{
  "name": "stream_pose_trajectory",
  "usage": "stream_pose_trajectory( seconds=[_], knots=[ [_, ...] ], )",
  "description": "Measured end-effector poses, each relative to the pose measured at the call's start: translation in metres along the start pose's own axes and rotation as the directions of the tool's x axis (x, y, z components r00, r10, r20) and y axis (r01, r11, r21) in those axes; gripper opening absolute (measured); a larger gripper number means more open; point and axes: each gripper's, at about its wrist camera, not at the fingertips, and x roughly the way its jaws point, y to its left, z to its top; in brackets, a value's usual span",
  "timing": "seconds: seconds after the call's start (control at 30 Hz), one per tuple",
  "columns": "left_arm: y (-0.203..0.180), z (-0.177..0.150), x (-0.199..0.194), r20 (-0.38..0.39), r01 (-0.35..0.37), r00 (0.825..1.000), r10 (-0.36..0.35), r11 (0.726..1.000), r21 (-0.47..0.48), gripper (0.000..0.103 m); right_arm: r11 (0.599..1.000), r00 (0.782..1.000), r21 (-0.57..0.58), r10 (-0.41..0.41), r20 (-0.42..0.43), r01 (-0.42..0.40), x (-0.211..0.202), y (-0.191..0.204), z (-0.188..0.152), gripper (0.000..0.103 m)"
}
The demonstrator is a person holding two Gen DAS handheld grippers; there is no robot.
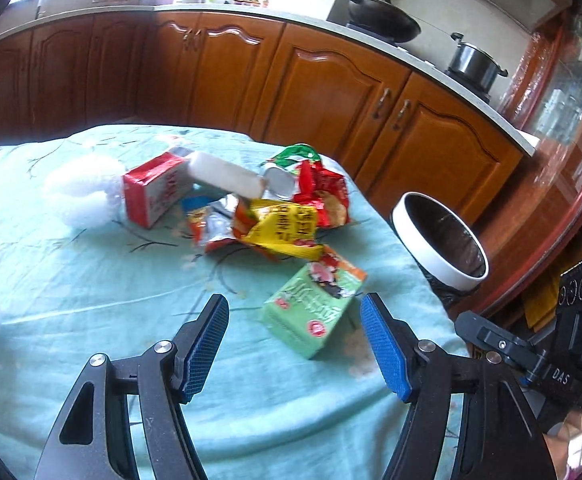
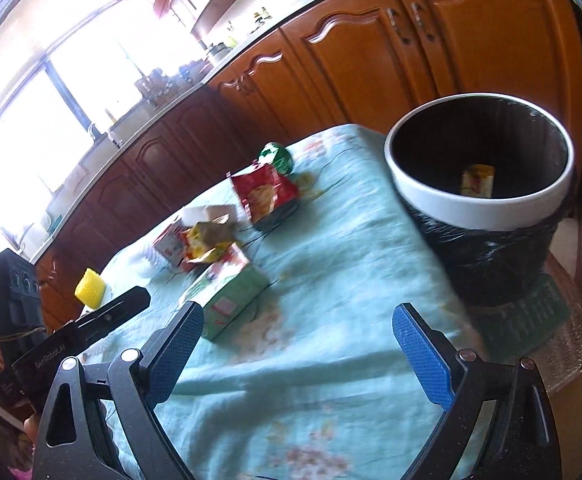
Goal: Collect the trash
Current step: 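Grasp the silver foil wrapper with the left tool while the right tool grasps the yellow snack wrapper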
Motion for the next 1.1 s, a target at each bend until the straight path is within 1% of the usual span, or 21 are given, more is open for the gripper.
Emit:
stream_pose_trajectory(
  seconds=[0.23, 0.33, 0.5, 0.57, 0.6, 0.63, 0.67, 0.7, 0.73, 0.77, 0.8, 0.87, 0.9, 1.07, 1.1],
  knots=[
    [0.023, 0.007, -0.002, 0.003, -0.038, 0.999, 0.038, 0.999, -0.026, 0.068, 0.998, 0.999, -0.052, 0.024, -0.030, -0.026, 0.015, 0.026, -0.006, 0.096],
    [0.030, 0.015, 0.005, 0.000, -0.048, 0.999, 0.048, 0.998, -0.029, 0.066, 0.997, 0.999, -0.069, 0.022, -0.032, -0.024, 0.019, 0.028, -0.005, 0.096],
    [0.036, 0.030, 0.025, -0.023, -0.055, 0.998, 0.055, 0.998, -0.034, 0.066, 0.997, 0.999, -0.064, 0.034, -0.039, -0.036, 0.029, 0.030, 0.002, 0.095],
    [0.041, 0.036, 0.034, -0.041, -0.057, 0.998, 0.055, 0.997, -0.054, 0.064, 0.997, 0.998, -0.062, 0.038, -0.042, -0.041, 0.033, 0.031, 0.006, 0.089],
    [0.043, 0.040, 0.038, -0.047, -0.060, 0.997, 0.057, 0.996, -0.065, 0.062, 0.997, 0.998, -0.062, 0.043, -0.045, -0.045, 0.035, 0.033, 0.009, 0.082],
    [0.047, 0.043, 0.041, -0.049, -0.060, 0.997, 0.056, 0.995, -0.079, 0.058, 0.996, 0.997, -0.064, 0.052, -0.048, -0.055, 0.037, 0.035, 0.012, 0.077],
    [0.050, 0.046, 0.044, -0.051, -0.060, 0.997, 0.056, 0.994, -0.090, 0.056, 0.996, 0.997, -0.069, 0.061, -0.049, -0.065, 0.039, 0.037, 0.015, 0.074],
    [0.055, 0.049, 0.048, -0.055, -0.061, 0.997, 0.056, 0.993, -0.102, 0.055, 0.994, 0.996, -0.077, 0.069, -0.050, -0.072, 0.041, 0.041, 0.018, 0.069],
    [0.058, 0.051, 0.051, -0.060, -0.061, 0.997, 0.055, 0.992, -0.111, 0.051, 0.993, 0.996, -0.086, 0.077, -0.049, -0.081, 0.043, 0.044, 0.021, 0.065],
    [0.060, 0.053, 0.056, -0.067, -0.058, 0.997, 0.050, 0.991, -0.118, 0.046, 0.991, 0.995, -0.095, 0.085, -0.048, -0.089, 0.045, 0.048, 0.024, 0.063],
    [0.062, 0.055, 0.060, -0.074, -0.054, 0.996, 0.045, 0.991, -0.122, 0.044, 0.990, 0.995, -0.103, 0.090, -0.049, -0.095, 0.048, 0.051, 0.026, 0.059],
    [0.062, 0.058, 0.067, -0.087, -0.056, 0.995, 0.046, 0.992, -0.113, 0.037, 0.988, 0.993, -0.113, 0.103, -0.056, -0.109, 0.056, 0.059, 0.032, 0.053],
    [0.062, 0.059, 0.071, -0.092, -0.059, 0.994, 0.050, 0.993, -0.105, 0.036, 0.986, 0.992, -0.120, 0.108, -0.060, -0.115, 0.061, 0.062, 0.035, 0.049],
    [0.063, 0.065, 0.092, -0.120, -0.064, 0.991, 0.053, 0.994, -0.090, 0.035, 0.981, 0.987, -0.139, 0.122, -0.103, -0.136, 0.093, 0.072, 0.045, 0.044],
    [0.063, 0.067, 0.095, -0.121, -0.063, 0.991, 0.052, 0.994, -0.088, 0.035, 0.980, 0.986, -0.141, 0.126, -0.113, -0.141, 0.099, 0.073, 0.046, 0.040]
  ],
)
